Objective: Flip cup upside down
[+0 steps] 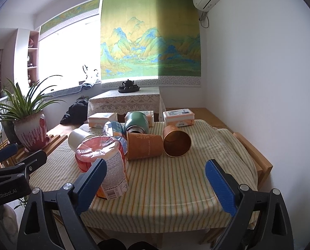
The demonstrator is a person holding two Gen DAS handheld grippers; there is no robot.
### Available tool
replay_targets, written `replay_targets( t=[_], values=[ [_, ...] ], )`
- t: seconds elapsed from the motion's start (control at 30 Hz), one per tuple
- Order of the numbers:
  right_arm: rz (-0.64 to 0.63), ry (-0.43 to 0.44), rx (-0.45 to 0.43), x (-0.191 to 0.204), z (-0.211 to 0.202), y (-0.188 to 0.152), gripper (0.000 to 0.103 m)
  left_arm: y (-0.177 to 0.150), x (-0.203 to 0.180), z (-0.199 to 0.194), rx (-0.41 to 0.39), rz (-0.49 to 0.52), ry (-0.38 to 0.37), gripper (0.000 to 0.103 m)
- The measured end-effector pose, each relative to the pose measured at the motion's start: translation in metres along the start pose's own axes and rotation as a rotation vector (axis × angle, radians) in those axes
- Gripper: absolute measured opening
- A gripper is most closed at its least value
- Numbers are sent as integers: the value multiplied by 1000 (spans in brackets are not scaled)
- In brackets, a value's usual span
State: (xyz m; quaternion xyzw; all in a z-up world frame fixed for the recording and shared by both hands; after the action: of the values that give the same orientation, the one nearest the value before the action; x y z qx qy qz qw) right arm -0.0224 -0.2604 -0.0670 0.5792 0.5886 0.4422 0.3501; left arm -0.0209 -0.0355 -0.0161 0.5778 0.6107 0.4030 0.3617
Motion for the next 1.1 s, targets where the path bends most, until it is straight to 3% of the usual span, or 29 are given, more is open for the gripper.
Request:
replay_targets(
  t=[1.1],
  values=[
    [6, -6, 5, -4, 4, -2, 94, -1, -5, 3, 5, 7, -10, 102]
  ],
)
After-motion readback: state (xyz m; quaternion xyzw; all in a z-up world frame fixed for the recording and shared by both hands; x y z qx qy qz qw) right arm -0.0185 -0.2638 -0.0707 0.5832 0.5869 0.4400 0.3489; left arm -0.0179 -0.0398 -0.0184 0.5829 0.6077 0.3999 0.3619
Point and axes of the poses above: each gripper's, at about its wrist camera, not at the fingertips, and z roughly the way its jaws point, x to its left, y to its top, the point moved 2 cm from there along z, roughly the way its jaws point, and after that the axes turned 7 degrees about y, right-handed, at the moved point
